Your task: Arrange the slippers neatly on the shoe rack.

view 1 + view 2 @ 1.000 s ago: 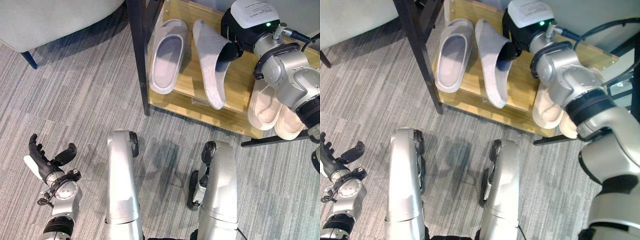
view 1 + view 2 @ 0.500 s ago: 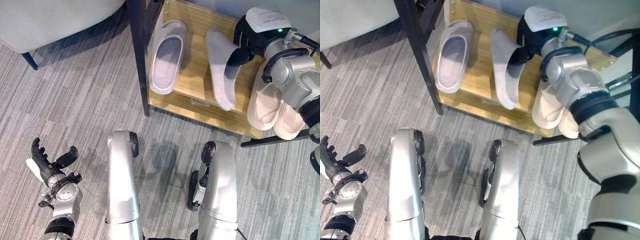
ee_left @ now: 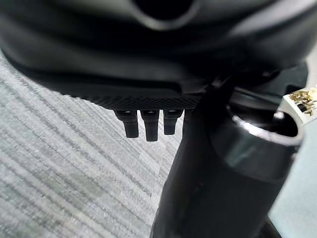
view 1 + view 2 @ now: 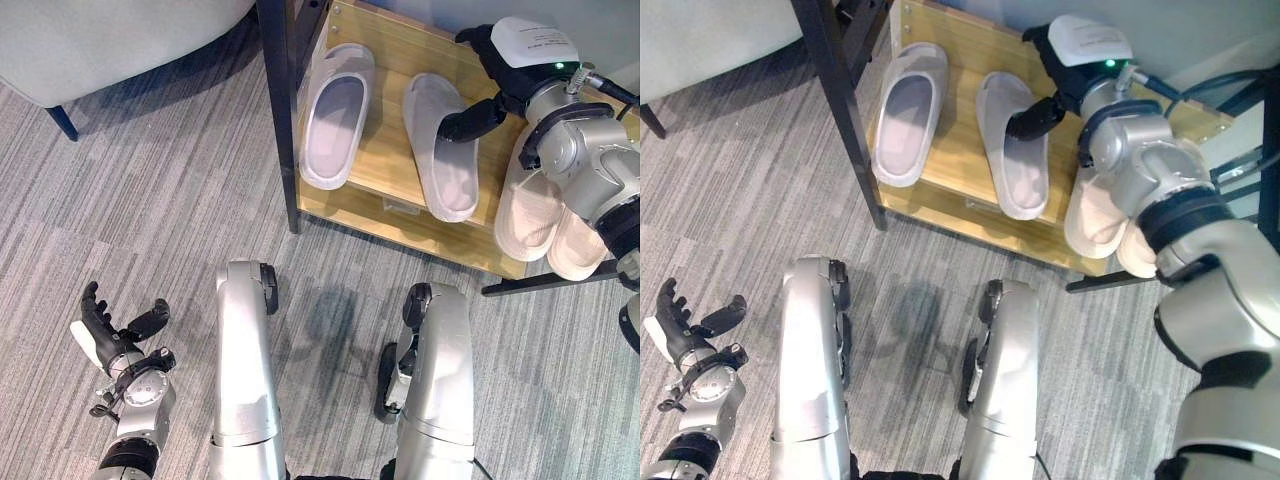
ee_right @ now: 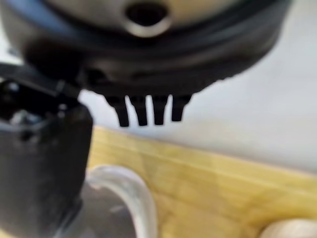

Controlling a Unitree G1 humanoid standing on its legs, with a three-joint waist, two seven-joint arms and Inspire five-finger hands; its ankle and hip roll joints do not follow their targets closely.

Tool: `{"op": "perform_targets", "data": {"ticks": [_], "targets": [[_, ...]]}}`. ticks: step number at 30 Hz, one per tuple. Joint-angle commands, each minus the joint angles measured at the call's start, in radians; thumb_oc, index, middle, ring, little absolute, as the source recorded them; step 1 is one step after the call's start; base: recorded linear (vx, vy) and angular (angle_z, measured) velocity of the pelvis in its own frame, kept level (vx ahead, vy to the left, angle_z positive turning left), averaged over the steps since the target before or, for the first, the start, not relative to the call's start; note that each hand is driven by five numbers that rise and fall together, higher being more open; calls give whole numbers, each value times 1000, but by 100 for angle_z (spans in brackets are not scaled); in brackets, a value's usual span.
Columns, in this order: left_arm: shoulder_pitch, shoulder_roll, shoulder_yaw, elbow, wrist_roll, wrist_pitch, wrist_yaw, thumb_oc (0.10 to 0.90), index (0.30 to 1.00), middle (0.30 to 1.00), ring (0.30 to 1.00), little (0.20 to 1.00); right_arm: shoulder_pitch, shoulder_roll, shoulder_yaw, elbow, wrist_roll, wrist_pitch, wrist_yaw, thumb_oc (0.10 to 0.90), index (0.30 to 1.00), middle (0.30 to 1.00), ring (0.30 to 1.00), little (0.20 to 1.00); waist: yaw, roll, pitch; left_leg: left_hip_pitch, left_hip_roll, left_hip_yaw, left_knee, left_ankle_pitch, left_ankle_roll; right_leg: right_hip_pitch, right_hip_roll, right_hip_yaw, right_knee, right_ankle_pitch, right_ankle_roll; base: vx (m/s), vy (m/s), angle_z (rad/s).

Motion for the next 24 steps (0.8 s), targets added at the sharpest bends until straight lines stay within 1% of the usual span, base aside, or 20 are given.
{"op": "perform_targets", "data": {"ticks": [1, 5, 6, 7, 8, 10, 12, 14, 16, 20, 22, 23, 24], "targets": [[12, 20, -21, -47, -7, -82, 9, 800, 900, 900, 900, 900, -45, -90, -149, -97, 92, -35, -63, 800, 900, 900, 900, 900, 45, 8, -33, 64, -20, -47, 59, -125, 49, -66, 1, 11, -49, 96, -127, 0, 0, 0], [20, 10, -27, -46, 1, -82, 8, 800, 900, 900, 900, 900, -2, -130, -195, -158, 97, -60, -106, 800, 900, 900, 900, 900, 40, 7, -33, 64, -19, -45, 62, -127, 50, -66, 0, 12, -49, 96, -127, 0, 0, 0], [22, 8, -29, -50, 6, -82, 11, 800, 900, 900, 900, 900, 27, -140, -226, -175, 99, -65, -126, 800, 900, 900, 900, 900, 39, 6, -33, 64, -19, -44, 62, -126, 50, -66, 0, 13, -48, 96, -127, 0, 0, 0], [23, 6, -30, -51, 22, -77, 20, 800, 900, 900, 900, 900, 72, -149, -282, -197, 109, -75, -170, 800, 900, 900, 900, 900, 31, 7, -33, 64, -19, -42, 64, -127, 51, -66, 0, 13, -48, 96, -128, 0, 0, 0], [26, 8, -31, -52, 34, -76, 26, 800, 900, 900, 900, 900, 107, -154, -324, -217, 110, -81, -189, 800, 900, 900, 900, 900, 30, 7, -33, 64, -19, -40, 64, -128, 51, -66, 1, 12, -48, 94, -129, 0, 0, 0], [26, 12, -31, -57, 53, -74, 39, 800, 900, 900, 900, 900, 171, -146, -401, -239, 120, -85, -224, 800, 900, 900, 900, 900, 31, 6, -33, 64, -19, -37, 63, -128, 52, -66, 1, 10, -46, 90, -129, 0, 0, 0], [25, 14, -32, -58, 61, -75, 45, 800, 900, 900, 900, 900, 195, -139, -431, -247, 123, -88, -241, 800, 900, 900, 900, 900, 31, 5, -33, 64, -20, -36, 64, -128, 52, -66, 1, 9, -45, 90, -129, 0, 0, 0], [18, 16, -31, -53, 75, -72, 59, 800, 900, 900, 900, 900, 225, -117, -487, -241, 151, -97, -284, 800, 900, 900, 900, 900, 29, 6, -33, 64, -21, -33, 65, -130, 54, -66, 2, 8, -43, 89, -129, 0, 0, 0], [17, 17, -31, -52, 77, -72, 71, 800, 900, 900, 900, 900, 236, -106, -506, -243, 172, -104, -296, 800, 900, 900, 900, 900, 29, 7, -33, 64, -22, -32, 66, -129, 54, -66, 0, 7, -39, 87, -129, 0, 0, 0], [21, 14, -31, -54, 84, -72, 77, 800, 900, 900, 900, 900, 248, -113, -518, -261, 183, -116, -301, 800, 900, 900, 900, 900, 29, 7, -33, 64, -23, -33, 67, -128, 54, -66, -1, 7, -33, 84, -130, 0, 0, 0], [22, 11, -25, -60, 97, -72, 89, 800, 900, 900, 900, 900, 279, -128, -533, -320, 171, -145, -312, 800, 900, 900, 900, 900, 26, 7, -33, 64, -22, -34, 68, -127, 54, -66, -1, 6, -30, 82, -130, 0, 0, 0], [22, 12, -27, -60, 98, -72, 89, 800, 900, 900, 900, 900, 287, -129, -541, -325, 169, -144, -311, 800, 900, 900, 900, 900, 28, 6, -33, 64, -23, -34, 69, -127, 54, -66, -2, 7, -29, 82, -130, 0, 0, 0], [23, 9, -22, -65, 109, -72, 97, 800, 900, 900, 900, 900, 318, -134, -562, -374, 161, -166, -317, 800, 900, 900, 900, 900, 23, 6, -33, 64, -23, -33, 69, -127, 54, -66, -2, 5, -27, 81, -130, 0, 0, 0]]}}
